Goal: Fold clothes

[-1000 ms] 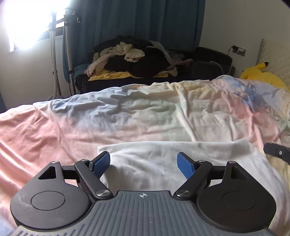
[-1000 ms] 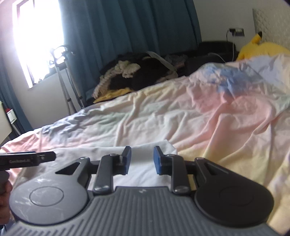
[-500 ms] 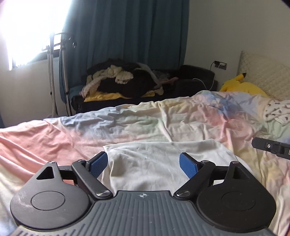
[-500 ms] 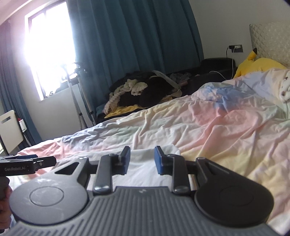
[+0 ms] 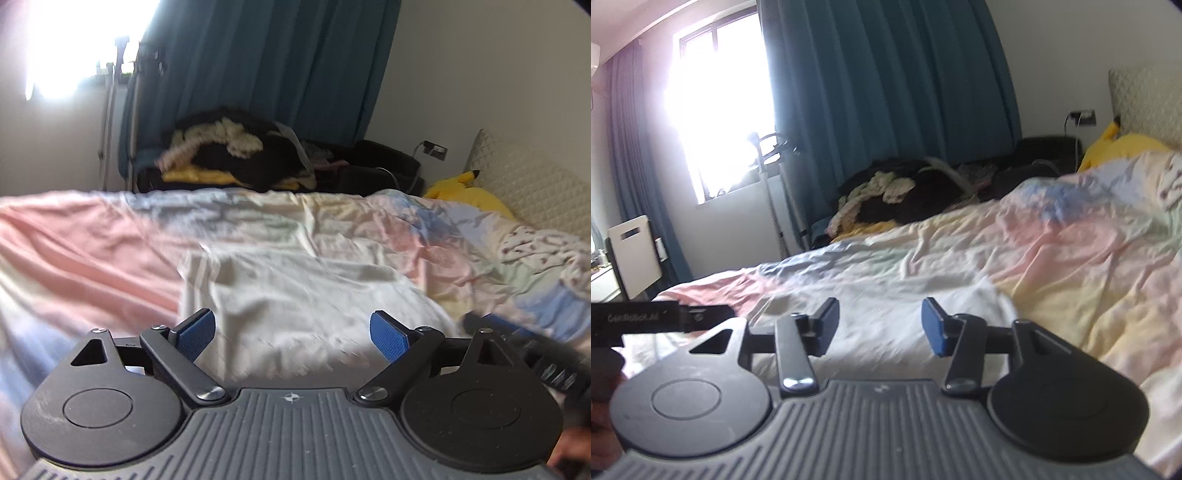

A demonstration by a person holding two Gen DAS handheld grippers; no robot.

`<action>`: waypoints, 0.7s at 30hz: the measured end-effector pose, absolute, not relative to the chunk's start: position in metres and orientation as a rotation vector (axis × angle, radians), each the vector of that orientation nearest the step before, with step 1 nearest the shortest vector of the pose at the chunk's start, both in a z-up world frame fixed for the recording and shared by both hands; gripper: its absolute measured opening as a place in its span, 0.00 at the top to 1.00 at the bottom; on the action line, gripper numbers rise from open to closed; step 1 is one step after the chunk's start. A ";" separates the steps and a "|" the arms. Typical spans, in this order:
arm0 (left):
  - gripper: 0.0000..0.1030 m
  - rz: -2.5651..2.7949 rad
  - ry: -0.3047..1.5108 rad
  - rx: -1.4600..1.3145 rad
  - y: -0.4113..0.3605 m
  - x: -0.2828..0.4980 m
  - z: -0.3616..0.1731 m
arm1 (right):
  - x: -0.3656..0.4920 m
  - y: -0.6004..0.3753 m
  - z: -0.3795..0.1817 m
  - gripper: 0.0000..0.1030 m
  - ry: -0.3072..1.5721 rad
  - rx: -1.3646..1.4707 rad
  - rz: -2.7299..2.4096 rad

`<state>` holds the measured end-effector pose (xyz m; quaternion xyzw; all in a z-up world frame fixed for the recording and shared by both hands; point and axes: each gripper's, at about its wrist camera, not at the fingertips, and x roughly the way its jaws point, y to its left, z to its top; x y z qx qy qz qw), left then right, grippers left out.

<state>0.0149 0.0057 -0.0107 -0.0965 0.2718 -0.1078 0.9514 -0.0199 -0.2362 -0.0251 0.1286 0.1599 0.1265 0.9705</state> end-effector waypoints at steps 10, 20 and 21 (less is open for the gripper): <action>0.09 -0.242 0.693 -0.525 0.030 0.032 -0.038 | -0.004 -0.245 -0.041 0.26 0.399 0.451 0.265; 0.04 -0.263 0.814 -0.926 0.051 0.044 -0.075 | 0.007 -0.270 -0.082 0.09 0.554 0.971 0.354; 0.03 -0.260 0.825 -0.976 0.054 0.044 -0.079 | 0.006 -0.270 -0.087 0.07 0.570 1.037 0.372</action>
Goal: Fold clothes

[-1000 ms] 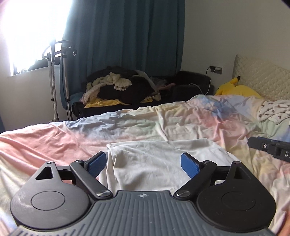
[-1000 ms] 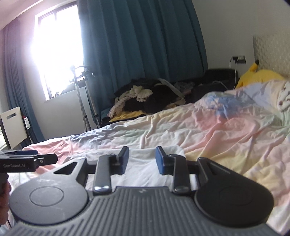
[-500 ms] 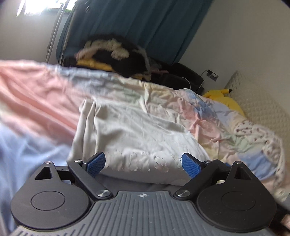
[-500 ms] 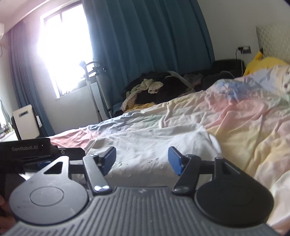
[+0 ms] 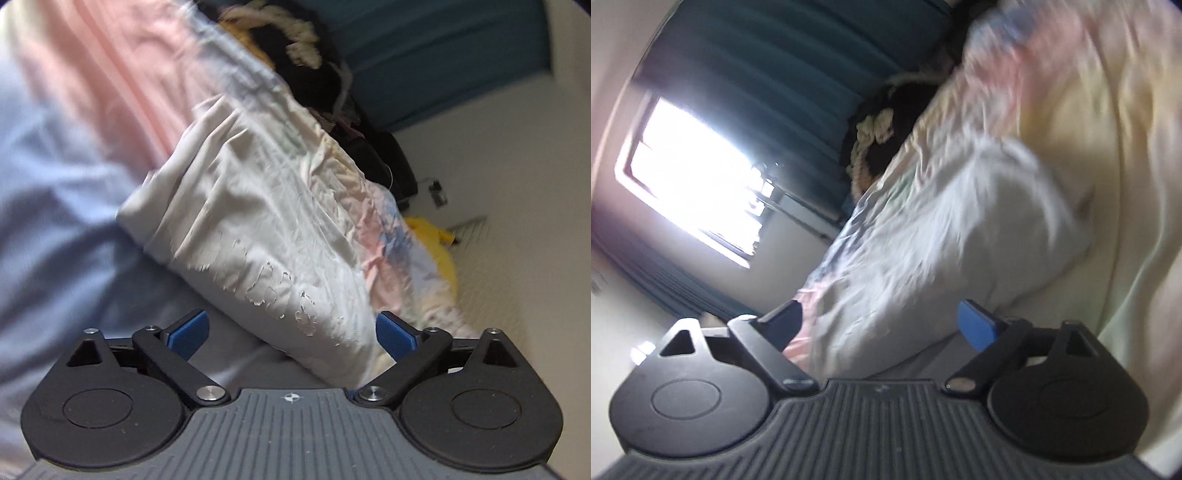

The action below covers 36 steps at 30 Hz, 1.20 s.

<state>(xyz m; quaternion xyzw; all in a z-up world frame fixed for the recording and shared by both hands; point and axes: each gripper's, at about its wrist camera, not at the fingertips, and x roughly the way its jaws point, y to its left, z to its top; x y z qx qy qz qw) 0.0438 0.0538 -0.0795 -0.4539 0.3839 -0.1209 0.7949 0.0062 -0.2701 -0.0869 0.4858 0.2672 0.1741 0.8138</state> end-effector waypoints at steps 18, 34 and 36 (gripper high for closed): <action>0.00 -0.183 0.903 -1.222 0.069 0.050 -0.119 | 0.003 -0.280 -0.134 0.00 0.679 1.436 0.240; 0.00 -0.151 0.830 -1.302 0.063 0.081 -0.132 | 0.015 -0.284 -0.143 0.00 0.601 1.532 0.149; 0.00 -0.151 0.817 -1.322 0.063 0.087 -0.133 | 0.021 -0.283 -0.142 0.00 0.605 1.515 0.145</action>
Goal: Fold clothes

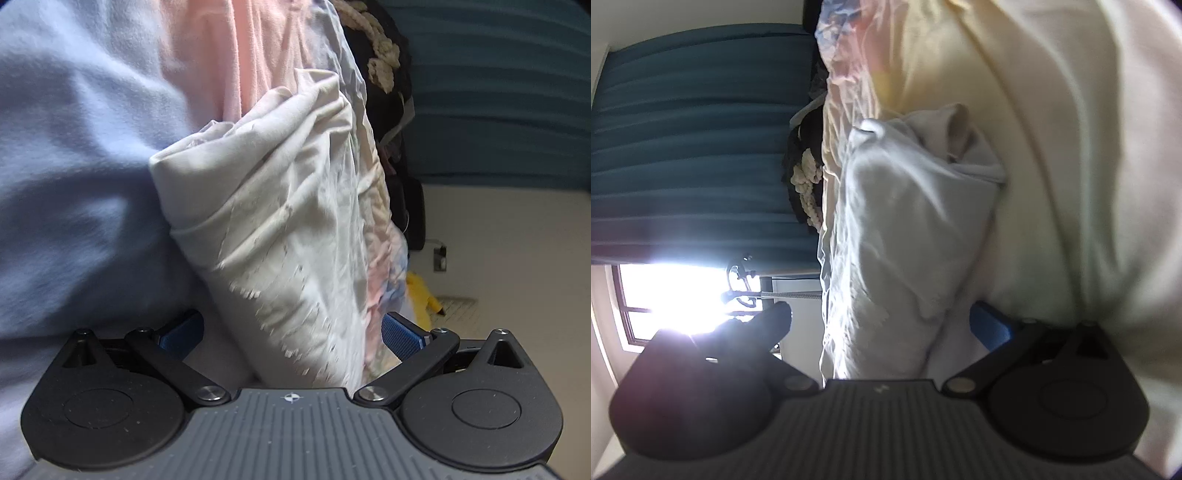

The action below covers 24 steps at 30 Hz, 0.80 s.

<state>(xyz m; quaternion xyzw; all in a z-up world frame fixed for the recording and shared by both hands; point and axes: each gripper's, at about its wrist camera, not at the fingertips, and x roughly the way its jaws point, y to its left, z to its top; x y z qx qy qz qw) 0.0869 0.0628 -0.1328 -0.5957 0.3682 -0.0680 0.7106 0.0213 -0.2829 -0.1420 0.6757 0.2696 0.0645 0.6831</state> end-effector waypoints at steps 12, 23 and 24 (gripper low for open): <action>0.00 -0.231 0.709 -1.436 0.062 0.110 -0.134 | 0.058 -0.285 -0.135 0.00 0.544 1.487 0.155; 0.01 -0.200 0.828 -1.419 0.059 0.138 -0.138 | 0.074 -0.280 -0.138 0.04 0.580 1.355 0.163; 0.01 -0.215 0.811 -1.422 0.059 0.138 -0.136 | 0.074 -0.281 -0.138 0.04 0.571 1.365 0.159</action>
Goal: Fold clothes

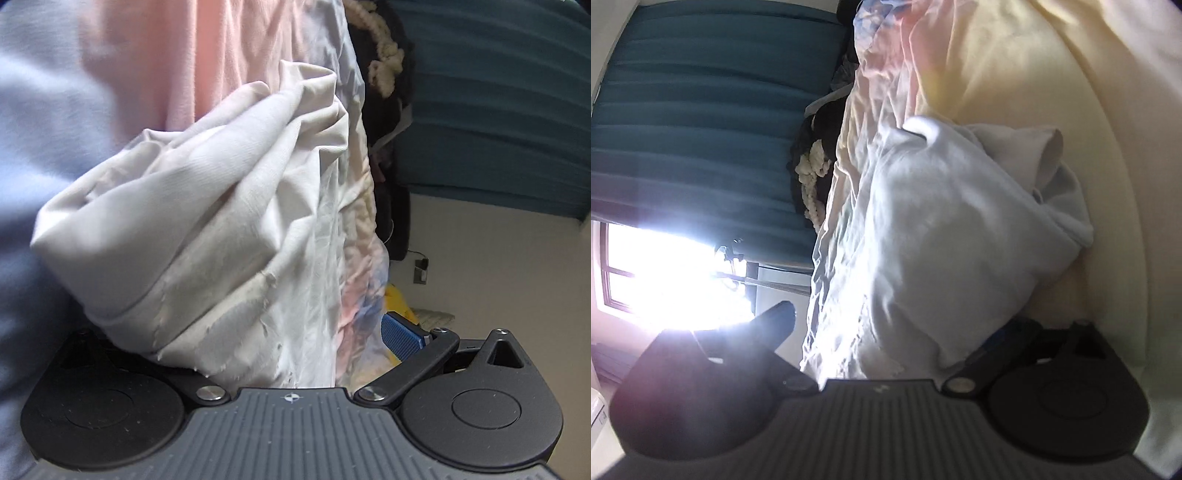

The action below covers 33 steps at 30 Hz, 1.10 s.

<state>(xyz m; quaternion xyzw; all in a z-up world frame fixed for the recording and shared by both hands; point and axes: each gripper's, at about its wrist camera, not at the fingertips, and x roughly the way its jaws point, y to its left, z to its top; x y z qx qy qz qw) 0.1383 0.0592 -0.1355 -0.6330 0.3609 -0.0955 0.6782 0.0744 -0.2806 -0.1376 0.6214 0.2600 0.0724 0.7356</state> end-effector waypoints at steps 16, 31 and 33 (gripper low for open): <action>0.70 -0.164 0.856 -1.369 0.054 0.162 -0.123 | 0.113 -0.284 -0.145 0.67 0.512 1.293 0.071; 0.78 -0.348 0.815 -1.183 -0.044 0.183 -0.018 | 0.110 -0.372 -0.051 0.82 0.343 1.385 0.150; 0.77 -0.393 0.827 -1.159 -0.073 0.189 -0.005 | 0.103 -0.404 -0.028 0.82 0.305 1.344 0.136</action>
